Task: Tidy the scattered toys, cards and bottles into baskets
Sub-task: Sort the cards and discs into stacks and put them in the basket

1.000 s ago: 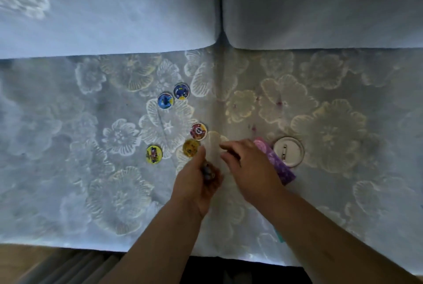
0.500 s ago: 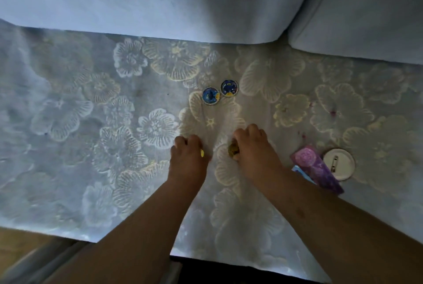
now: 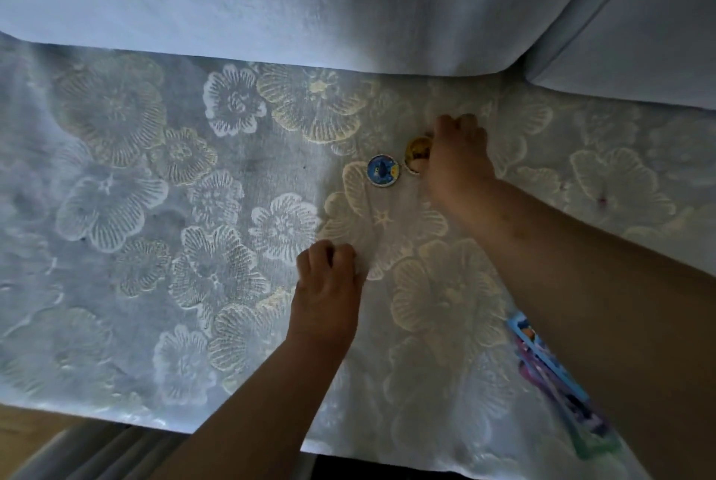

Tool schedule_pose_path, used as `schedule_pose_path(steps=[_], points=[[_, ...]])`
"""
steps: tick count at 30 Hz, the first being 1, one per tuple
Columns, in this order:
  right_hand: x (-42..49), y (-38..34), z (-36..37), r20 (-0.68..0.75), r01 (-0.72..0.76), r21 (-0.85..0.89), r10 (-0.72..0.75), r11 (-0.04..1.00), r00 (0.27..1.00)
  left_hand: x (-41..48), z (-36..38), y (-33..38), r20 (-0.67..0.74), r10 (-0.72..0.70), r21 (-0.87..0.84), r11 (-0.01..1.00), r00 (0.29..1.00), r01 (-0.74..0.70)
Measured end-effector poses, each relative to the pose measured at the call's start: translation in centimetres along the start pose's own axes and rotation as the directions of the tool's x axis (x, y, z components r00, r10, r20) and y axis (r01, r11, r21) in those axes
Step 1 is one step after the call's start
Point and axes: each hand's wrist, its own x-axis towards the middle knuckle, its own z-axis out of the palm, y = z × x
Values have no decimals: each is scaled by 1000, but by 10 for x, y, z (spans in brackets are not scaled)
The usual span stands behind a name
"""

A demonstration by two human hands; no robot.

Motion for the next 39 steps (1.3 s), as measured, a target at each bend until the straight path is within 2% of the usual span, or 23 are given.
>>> schedule_pose_path(steps=[2,3,4,6,8,10,11,13,15,16,17,21,23,26,28,30,32,36,39], points=[[-6,5,-4,-11,-87,192,90,978,996,-6,3,-6,25,42,-14,999,999,-41],[-10,4,-5,2,-85,285,88,955,996,-8,4,-8,36,52,-28,998,998,-51],[-15,-1,-5,24,-49,331,44,942,999,-10,3,-9,41,66,-41,997,997,-64],[-22,-14,1,103,89,265,-120,960,987,-8,-1,-9,47,86,-77,994,995,-83],[-23,-23,14,166,213,92,-226,973,960,0,-5,-8,92,-17,-175,984,996,33],[-23,-28,18,134,196,47,-201,979,970,10,-15,-6,199,-238,-343,892,951,295],[-25,-27,16,121,148,93,-159,985,980,16,-22,-3,268,-356,-464,767,895,444],[-40,-22,6,171,35,270,-83,962,982,27,-41,8,462,-496,-662,358,735,659],[-69,-17,-5,260,-25,367,-77,930,963,33,-55,19,635,-470,-715,-57,614,697],[-87,-13,-10,295,-36,367,-80,929,952,34,-60,27,695,-427,-694,-189,579,694],[-106,-10,-11,325,-46,371,-83,927,942,32,-60,34,735,-383,-665,-243,560,706],[-162,16,-24,414,-155,492,-73,857,907,15,-59,76,837,-181,-545,-189,516,817],[-177,32,-38,480,-235,563,-82,792,873,6,-57,95,857,-104,-514,-104,505,851],[-194,62,-47,546,-361,620,-53,697,836,-5,-48,117,844,-147,-518,21,515,855],[-200,93,-43,454,-380,606,89,698,887,-9,-43,126,836,-222,-507,37,502,861],[-204,133,-41,237,-366,462,285,808,929,-12,-36,136,823,-278,-493,83,495,866],[-207,168,-38,111,-372,262,356,890,928,-17,-31,141,821,-296,-474,122,487,872],[-215,204,-26,116,-343,26,338,939,934,-30,-18,156,814,-314,-444,205,488,872],[-219,207,-10,79,-345,-125,356,930,931,-38,-10,164,815,-311,-421,261,488,869]])
